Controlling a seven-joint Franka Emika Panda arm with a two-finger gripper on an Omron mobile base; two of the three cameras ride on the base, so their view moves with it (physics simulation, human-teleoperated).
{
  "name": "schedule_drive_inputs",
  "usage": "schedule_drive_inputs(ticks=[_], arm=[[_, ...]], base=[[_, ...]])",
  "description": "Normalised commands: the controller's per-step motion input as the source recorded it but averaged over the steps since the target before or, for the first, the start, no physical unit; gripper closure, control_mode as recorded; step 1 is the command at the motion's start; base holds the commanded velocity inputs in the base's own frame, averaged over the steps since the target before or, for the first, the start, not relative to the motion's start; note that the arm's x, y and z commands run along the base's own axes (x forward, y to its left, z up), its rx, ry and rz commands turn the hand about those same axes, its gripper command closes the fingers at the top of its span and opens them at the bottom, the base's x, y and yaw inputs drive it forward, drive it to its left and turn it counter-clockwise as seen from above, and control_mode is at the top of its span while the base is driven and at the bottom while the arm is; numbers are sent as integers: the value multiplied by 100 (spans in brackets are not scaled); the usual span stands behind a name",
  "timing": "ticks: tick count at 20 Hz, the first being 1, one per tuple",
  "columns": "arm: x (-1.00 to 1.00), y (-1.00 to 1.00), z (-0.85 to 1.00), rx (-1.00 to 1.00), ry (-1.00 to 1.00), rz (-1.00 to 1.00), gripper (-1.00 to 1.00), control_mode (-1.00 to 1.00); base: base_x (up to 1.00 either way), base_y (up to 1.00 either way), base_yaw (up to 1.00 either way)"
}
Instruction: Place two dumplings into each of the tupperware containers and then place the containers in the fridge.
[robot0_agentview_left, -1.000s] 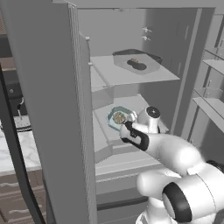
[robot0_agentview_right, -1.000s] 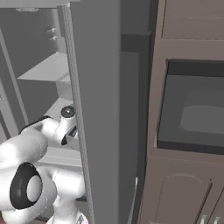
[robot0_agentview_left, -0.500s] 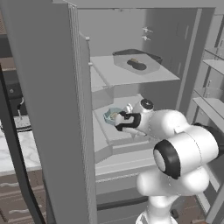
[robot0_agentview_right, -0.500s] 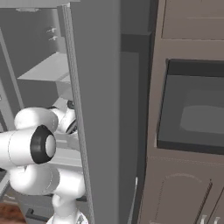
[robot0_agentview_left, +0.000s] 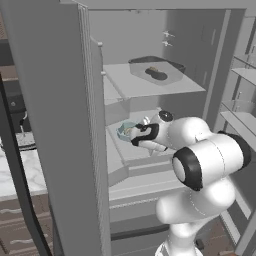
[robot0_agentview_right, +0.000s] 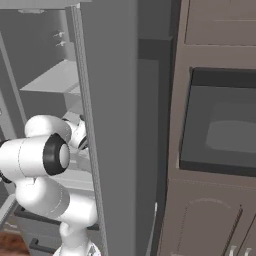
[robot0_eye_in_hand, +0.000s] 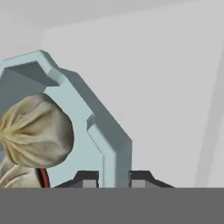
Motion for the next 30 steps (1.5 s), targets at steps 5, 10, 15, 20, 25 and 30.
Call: schedule_drive_inputs(ticks=[5,10,15,20,25,30], arm=[[0,0,0,0,-15,0,-100,-100],[-6,0,-16,0,-25,0,-100,-100],[-48,0,30,0,-7,-1,-100,-100],[-77,-4,74,0,3,0,-100,-100],[-54,0,96,0,17,0,-100,-100],[-65,-1,93,0,27,-1,-100,-100]], base=[[0,0,0],[0,0,0],[0,0,0],[0,0,0],[0,0,0],[0,0,0]])
